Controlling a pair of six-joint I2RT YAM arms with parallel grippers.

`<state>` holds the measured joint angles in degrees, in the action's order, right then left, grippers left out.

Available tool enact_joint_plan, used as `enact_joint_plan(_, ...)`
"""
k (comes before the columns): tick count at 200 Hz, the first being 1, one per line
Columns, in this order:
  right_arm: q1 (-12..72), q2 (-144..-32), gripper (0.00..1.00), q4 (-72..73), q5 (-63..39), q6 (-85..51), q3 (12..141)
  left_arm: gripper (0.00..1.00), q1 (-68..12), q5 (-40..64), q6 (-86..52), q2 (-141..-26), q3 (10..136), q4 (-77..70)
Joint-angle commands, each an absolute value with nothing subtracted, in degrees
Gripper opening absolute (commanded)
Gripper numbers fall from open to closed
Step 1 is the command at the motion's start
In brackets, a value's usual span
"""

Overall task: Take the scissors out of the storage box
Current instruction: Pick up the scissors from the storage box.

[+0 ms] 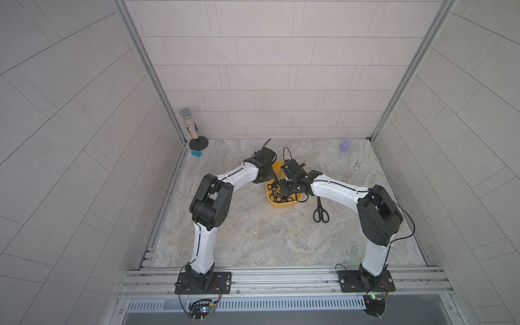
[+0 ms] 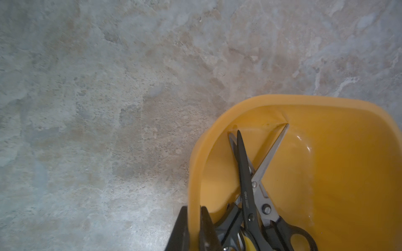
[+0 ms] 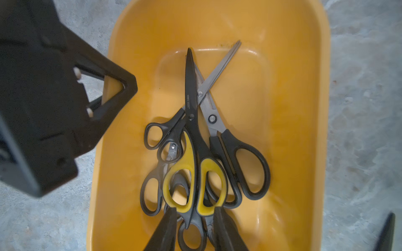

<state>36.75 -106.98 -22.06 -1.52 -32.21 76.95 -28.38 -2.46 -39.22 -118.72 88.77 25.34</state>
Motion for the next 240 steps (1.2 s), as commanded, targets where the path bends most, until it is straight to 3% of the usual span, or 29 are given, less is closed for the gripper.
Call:
enact_joint_plan(1, 37.1, -108.8, 0.34, -22.8, -1.3, -32.7, 78.2, 0.0, -27.9, -4.1, -40.5, -120.4, 91.6, 25.2)
enact_joint_plan(123, 32.2, -119.0, 0.34, -24.8, -1.0, -29.6, 90.1, 0.0, -24.7, 2.2, -30.6, -132.4, 112.3, 33.0)
enact_joint_plan(240, 29.7, -127.4, 0.34, -28.7, -2.0, -29.4, 100.7, 0.0, -24.0, 2.7, -29.3, -140.1, 126.8, 39.2)
